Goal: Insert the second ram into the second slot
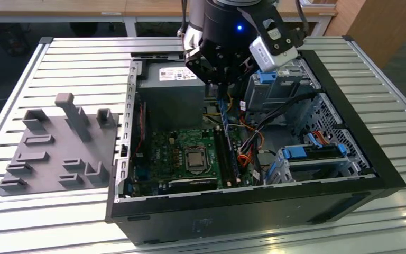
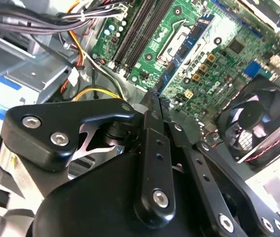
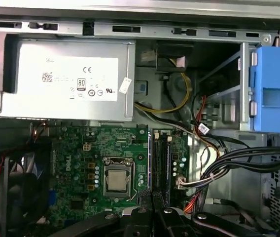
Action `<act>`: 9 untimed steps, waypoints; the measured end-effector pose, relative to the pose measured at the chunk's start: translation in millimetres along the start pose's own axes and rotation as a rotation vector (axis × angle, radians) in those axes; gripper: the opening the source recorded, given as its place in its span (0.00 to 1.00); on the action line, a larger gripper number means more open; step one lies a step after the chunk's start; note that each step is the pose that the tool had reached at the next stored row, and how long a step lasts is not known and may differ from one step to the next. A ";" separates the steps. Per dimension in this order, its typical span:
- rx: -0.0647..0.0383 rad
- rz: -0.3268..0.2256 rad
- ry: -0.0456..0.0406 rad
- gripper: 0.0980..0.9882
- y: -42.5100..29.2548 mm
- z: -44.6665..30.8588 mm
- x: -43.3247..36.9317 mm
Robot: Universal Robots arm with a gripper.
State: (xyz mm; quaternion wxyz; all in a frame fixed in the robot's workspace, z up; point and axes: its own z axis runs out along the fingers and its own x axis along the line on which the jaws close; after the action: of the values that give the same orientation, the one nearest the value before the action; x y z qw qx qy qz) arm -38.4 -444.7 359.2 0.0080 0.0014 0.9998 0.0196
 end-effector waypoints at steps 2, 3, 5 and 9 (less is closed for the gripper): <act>0.001 0.063 -0.0025 0.03 -0.1 1.9 0.1; 0.001 0.076 -0.0030 0.03 -0.1 2.7 0.1; 0.001 0.090 -0.0035 0.03 -0.2 4.4 0.1; 0.002 0.091 -0.0036 0.03 -0.3 7.8 0.1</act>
State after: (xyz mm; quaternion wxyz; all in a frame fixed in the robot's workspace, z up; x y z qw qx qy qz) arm -38.4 -444.6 351.4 0.0089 0.0468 0.9987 0.0191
